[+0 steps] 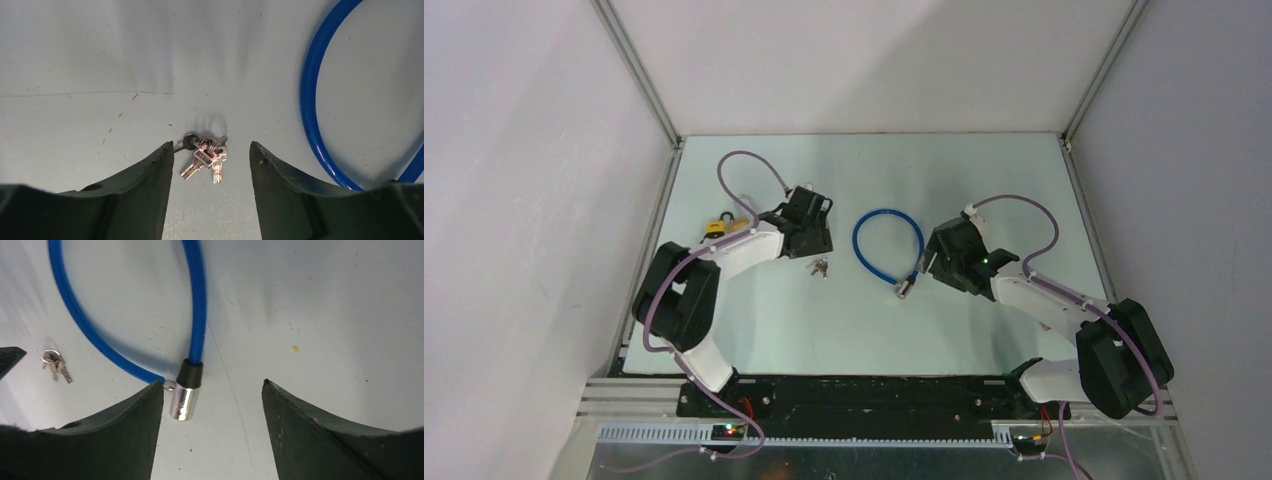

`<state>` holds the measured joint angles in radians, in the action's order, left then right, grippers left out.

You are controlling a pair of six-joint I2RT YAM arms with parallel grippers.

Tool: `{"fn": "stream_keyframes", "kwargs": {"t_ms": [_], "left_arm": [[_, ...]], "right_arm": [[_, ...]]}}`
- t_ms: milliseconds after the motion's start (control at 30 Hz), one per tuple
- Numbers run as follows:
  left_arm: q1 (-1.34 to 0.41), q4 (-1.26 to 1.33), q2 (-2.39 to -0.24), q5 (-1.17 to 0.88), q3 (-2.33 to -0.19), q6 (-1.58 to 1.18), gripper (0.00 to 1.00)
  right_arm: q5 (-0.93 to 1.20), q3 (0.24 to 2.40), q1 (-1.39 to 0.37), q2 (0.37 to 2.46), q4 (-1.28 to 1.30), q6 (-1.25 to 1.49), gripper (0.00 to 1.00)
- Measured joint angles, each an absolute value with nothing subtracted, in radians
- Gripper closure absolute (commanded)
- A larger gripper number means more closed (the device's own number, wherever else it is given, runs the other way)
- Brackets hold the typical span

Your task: Unlock with the key

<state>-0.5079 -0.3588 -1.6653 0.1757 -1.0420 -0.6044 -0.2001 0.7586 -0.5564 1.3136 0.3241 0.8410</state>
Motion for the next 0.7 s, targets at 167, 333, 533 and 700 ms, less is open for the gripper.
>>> {"fn": "stream_keyframes", "kwargs": {"t_ms": [167, 333, 533, 700], "left_arm": [[-0.514, -0.356, -1.707, 0.168, -1.074, -0.595, 0.45], [-0.535, -0.353, -1.721, 0.148, -1.105, -0.525, 0.47], [-0.548, -0.385, -1.769, 0.125, -1.184, -0.413, 0.5], [-0.548, -0.43, -1.845, 0.112, -1.242, -0.35, 0.53]], "right_arm": [[-0.179, 0.725, -0.53, 1.314, 0.326, 0.837, 0.25], [-0.165, 0.709, -0.507, 1.311, 0.322, 0.836, 0.25], [-0.15, 0.698, -0.488, 1.304, 0.322, 0.836, 0.25], [-0.142, 0.693, -0.477, 1.304, 0.319, 0.836, 0.25]]}}
